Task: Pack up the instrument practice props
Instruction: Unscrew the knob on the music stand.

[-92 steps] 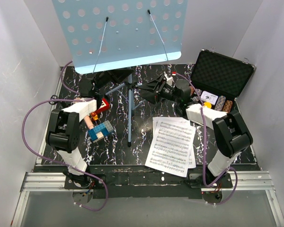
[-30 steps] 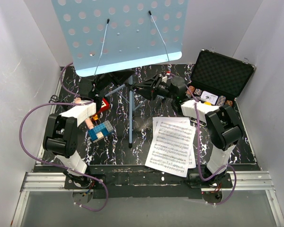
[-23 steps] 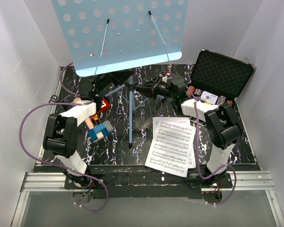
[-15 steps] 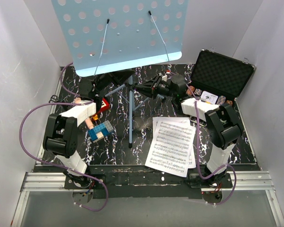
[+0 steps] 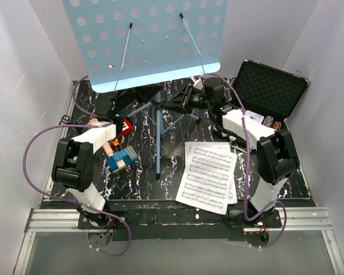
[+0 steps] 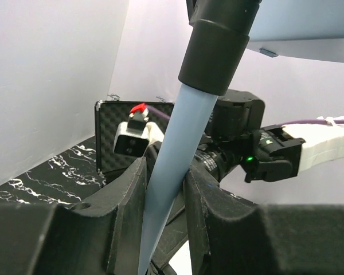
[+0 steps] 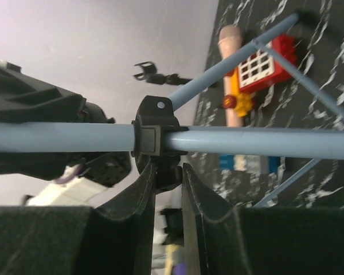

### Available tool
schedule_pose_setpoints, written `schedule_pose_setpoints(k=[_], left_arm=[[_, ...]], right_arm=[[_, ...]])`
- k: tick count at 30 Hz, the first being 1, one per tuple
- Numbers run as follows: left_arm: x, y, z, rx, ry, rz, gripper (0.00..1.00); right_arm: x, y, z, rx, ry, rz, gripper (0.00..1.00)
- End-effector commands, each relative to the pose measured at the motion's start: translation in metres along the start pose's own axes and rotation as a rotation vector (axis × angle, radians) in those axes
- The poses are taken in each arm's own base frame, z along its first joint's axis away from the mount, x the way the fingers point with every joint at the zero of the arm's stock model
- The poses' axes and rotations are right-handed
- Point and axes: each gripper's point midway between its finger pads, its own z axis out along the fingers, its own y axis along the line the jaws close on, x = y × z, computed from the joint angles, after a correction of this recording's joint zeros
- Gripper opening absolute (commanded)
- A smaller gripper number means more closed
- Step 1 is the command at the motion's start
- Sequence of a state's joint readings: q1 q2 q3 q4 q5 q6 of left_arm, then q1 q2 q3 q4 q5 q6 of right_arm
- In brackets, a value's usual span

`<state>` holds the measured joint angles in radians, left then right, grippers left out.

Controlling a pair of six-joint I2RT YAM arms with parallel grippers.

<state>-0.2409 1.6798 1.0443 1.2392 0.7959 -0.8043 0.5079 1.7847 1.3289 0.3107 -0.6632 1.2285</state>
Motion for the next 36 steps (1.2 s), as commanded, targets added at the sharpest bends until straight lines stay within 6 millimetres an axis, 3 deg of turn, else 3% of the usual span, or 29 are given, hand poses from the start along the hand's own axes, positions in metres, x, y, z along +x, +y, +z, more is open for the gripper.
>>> schedule_pose_setpoints(k=[1, 10, 19, 26, 36], left_arm=[[0.013, -0.006, 0.003, -0.008, 0.063, -0.128, 0.0], [0.014, -0.006, 0.004, -0.012, 0.06, -0.151, 0.0], [0.014, -0.003, 0.005, -0.022, 0.062, -0.172, 0.0], [0.015, 0.002, 0.006, -0.032, 0.056, -0.207, 0.0], [0.011, -0.003, 0.009, -0.017, 0.062, -0.223, 0.0]], right_arm=[[0.011, 0.036, -0.012, 0.007, -0.057, -0.449, 0.01], [0.02, 0.013, -0.013, 0.201, -0.19, -0.994, 0.01], [-0.004, -0.021, -0.024, 0.512, -0.329, -1.444, 0.01], [-0.017, -0.028, -0.032, 0.83, -0.458, -1.862, 0.01], [-0.006, -0.014, -0.031, 0.968, -0.508, -2.236, 0.01]])
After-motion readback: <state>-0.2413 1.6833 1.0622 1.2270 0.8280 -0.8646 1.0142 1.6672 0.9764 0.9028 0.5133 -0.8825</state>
